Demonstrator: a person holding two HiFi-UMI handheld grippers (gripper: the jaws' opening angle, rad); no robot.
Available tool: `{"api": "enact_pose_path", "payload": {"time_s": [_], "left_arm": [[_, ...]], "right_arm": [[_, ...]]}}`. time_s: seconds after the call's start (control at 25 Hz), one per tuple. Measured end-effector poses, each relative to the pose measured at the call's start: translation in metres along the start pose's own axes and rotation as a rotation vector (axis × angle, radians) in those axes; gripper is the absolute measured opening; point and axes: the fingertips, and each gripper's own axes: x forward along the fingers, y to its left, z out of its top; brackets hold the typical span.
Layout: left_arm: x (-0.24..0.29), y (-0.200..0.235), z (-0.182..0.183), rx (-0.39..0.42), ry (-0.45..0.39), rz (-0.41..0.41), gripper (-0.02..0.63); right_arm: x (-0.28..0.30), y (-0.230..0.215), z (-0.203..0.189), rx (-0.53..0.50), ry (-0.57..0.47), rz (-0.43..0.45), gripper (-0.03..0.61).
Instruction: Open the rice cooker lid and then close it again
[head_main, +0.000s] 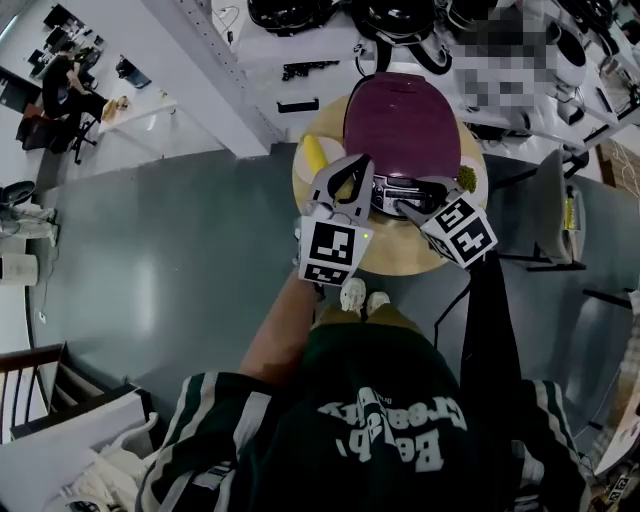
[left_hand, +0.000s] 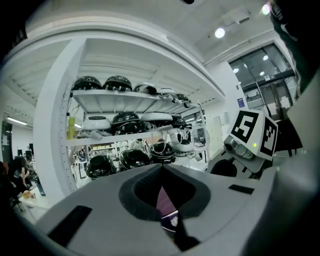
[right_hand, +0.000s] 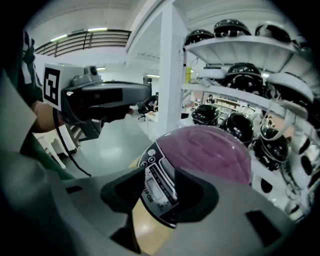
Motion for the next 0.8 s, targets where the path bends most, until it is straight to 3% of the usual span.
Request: {"api": "enact_pose_path", "payload": {"time_s": [0.24, 0.4, 0.8], "left_arm": [[0.010, 0.013, -0.006, -0.029, 0.002, -0.060, 0.000], [0.016, 0.018, -0.008, -0.022, -0.003, -0.079, 0.002], [0.022, 0.029, -0.011, -0.021, -0.006, -0.101, 0.000]], "right_arm": [[0.015, 0.001, -0.010, 0.033, 0.094, -0.011, 0.195], [0.015, -0.004, -0.011, 0.070, 0.096, -0.029, 0.181], [0.015, -0.011, -0.010, 0.048, 0.143, -0.064, 0.186]]}}
